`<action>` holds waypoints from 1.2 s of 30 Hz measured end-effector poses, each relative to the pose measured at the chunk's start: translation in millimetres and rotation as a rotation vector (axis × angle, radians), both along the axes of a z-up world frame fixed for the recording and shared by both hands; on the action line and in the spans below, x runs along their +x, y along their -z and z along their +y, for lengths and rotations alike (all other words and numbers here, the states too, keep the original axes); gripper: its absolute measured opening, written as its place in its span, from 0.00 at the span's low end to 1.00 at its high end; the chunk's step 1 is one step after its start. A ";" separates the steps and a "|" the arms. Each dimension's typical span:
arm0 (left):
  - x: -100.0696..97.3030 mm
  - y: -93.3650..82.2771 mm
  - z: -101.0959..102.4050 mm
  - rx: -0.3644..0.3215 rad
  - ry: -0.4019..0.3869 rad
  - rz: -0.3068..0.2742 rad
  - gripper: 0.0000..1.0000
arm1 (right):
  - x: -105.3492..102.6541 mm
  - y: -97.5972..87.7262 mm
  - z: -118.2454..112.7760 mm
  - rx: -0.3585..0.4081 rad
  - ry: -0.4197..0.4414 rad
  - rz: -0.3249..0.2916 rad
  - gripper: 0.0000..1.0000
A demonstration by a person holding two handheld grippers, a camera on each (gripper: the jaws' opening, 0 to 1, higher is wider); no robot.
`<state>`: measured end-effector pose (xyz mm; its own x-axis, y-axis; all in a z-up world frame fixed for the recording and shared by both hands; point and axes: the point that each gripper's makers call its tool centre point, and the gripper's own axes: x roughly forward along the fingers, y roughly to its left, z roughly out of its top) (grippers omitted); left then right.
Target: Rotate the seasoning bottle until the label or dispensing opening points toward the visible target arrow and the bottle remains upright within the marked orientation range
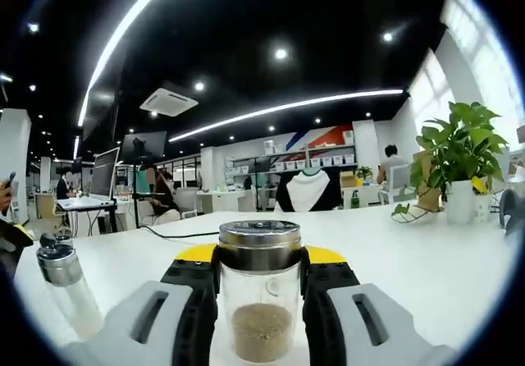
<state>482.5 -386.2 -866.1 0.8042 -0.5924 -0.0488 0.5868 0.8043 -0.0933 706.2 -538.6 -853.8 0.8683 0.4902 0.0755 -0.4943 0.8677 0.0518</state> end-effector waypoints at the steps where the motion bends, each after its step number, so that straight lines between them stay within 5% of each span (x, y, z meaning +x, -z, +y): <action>1: -1.1 0.7 -0.3 -0.001 0.001 0.002 0.81 | -3.0 -0.2 -0.8 -0.001 0.000 -0.005 0.36; 19: -14.2 6.6 -37.6 0.020 0.095 0.004 0.81 | -51.7 0.6 -3.3 0.001 -0.043 -0.010 0.36; 36: -30.4 10.0 -50.7 0.017 0.134 0.004 0.81 | -111.1 5.8 11.3 0.015 -0.130 -0.002 0.36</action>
<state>452.0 -436.9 -876.1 0.7178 -0.6934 -0.0630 0.6887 0.7203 -0.0827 595.2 -527.4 -859.7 0.7971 0.5978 0.0850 -0.6030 0.7952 0.0630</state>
